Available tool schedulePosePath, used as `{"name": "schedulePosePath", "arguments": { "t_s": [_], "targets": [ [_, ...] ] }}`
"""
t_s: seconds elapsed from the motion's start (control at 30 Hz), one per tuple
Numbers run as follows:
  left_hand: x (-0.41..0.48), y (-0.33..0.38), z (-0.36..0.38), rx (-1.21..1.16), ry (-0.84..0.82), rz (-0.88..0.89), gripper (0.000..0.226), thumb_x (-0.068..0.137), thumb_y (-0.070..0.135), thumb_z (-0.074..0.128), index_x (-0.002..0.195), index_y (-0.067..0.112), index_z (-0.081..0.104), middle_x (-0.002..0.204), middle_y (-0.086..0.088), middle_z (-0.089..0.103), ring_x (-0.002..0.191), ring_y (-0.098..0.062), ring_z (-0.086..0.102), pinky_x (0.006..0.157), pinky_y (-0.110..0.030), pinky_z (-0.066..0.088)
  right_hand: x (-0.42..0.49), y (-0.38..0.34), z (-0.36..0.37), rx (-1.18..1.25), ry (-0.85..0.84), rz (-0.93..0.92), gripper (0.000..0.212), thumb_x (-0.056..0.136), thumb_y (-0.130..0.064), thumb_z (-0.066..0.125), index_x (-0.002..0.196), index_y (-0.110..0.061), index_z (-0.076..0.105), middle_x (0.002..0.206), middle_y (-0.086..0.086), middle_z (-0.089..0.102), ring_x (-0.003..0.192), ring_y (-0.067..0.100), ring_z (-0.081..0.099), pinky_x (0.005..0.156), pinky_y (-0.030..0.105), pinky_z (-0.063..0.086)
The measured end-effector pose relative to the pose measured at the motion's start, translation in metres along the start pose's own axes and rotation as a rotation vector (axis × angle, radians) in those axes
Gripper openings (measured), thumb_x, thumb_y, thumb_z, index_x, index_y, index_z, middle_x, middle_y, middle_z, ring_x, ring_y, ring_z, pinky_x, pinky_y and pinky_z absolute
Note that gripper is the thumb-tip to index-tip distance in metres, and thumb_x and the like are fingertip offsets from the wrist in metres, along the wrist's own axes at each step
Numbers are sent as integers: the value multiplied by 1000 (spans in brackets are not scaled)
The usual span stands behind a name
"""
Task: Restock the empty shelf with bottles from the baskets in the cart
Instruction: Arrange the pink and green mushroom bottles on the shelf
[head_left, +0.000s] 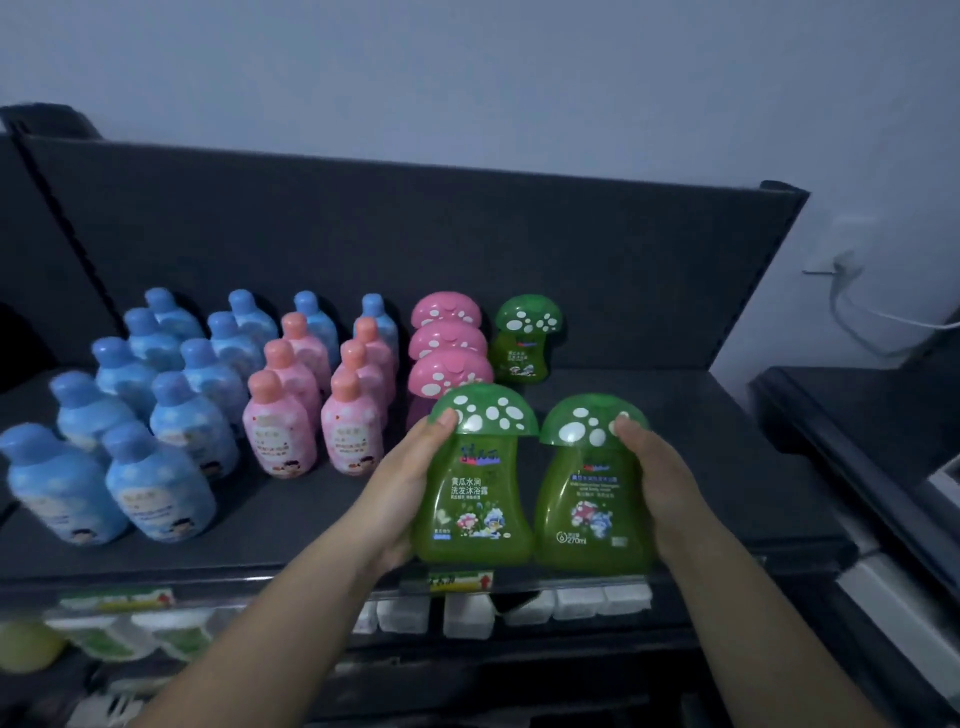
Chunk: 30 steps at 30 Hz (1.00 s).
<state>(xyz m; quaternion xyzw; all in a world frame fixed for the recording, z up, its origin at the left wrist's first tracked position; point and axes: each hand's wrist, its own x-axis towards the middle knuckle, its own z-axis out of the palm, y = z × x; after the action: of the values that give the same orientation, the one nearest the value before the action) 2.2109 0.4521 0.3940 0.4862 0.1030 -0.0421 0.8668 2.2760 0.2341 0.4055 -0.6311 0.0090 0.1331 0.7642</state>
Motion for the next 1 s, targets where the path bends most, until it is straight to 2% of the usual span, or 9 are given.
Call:
{"name": "schedulePosePath", "arguments": {
  "t_s": [0.13,0.23,0.3,0.37,0.47,0.6,0.73,0.83,1.0],
  "targets": [
    [11,-7,5,-9,54,9,46,91,42,55,127,13,57,118,-20,68,101,-34,68,86,-50,56,23,-1,-12,0,-80,-76,39,71,-31,74,102,-8,69,89,14,74,76,27,72,64,39,59],
    [22,-7,-1,11,75,11,43,93,42,55,128,16,57,122,-19,66,110,-39,65,94,-57,51,44,-4,-19,-104,-123,-132,40,70,-27,84,105,-14,69,99,14,75,89,32,72,75,46,59],
    [27,-7,-6,22,80,10,44,92,44,56,128,19,58,122,-18,66,110,-38,64,96,-59,49,59,-5,-22,-226,-115,-168,36,76,-24,80,109,-19,68,102,10,75,94,31,72,81,48,58],
    [32,-8,-9,17,84,12,44,92,45,56,127,20,59,122,-18,66,109,-38,65,95,-58,50,72,-3,-27,-291,-101,-182,33,81,-15,78,112,-20,66,102,4,75,95,26,72,80,43,59],
    [36,-9,-8,0,80,11,44,91,44,55,127,19,60,120,-18,67,106,-36,67,91,-54,53,82,-3,-32,-398,-110,-229,44,78,-4,79,113,-24,63,102,-5,74,96,14,71,75,26,56],
    [41,-10,-6,-2,48,5,44,92,42,54,127,16,60,119,-18,67,103,-35,67,89,-51,54,99,-3,-31,-522,-121,-318,48,77,-8,82,112,-34,62,115,-14,61,103,6,64,80,18,53],
    [44,-10,-3,17,22,13,42,92,40,53,127,18,60,120,-17,67,106,-35,67,90,-50,54,121,-8,-27,-594,-168,-404,53,79,-15,81,118,-42,58,116,-11,58,105,10,64,91,31,54],
    [47,-9,-3,26,15,15,43,94,40,53,129,17,59,121,-18,67,106,-35,66,90,-49,53,135,-11,-22,-630,-249,-453,53,85,-15,76,128,-37,52,118,-12,61,108,5,62,93,32,54],
    [48,-10,-4,30,-4,23,41,95,40,53,129,18,59,122,-17,66,109,-35,65,90,-48,54,158,-13,-19,-645,-323,-420,52,90,-21,71,134,-38,49,127,-14,61,115,7,61,100,38,52]
  ]
}}
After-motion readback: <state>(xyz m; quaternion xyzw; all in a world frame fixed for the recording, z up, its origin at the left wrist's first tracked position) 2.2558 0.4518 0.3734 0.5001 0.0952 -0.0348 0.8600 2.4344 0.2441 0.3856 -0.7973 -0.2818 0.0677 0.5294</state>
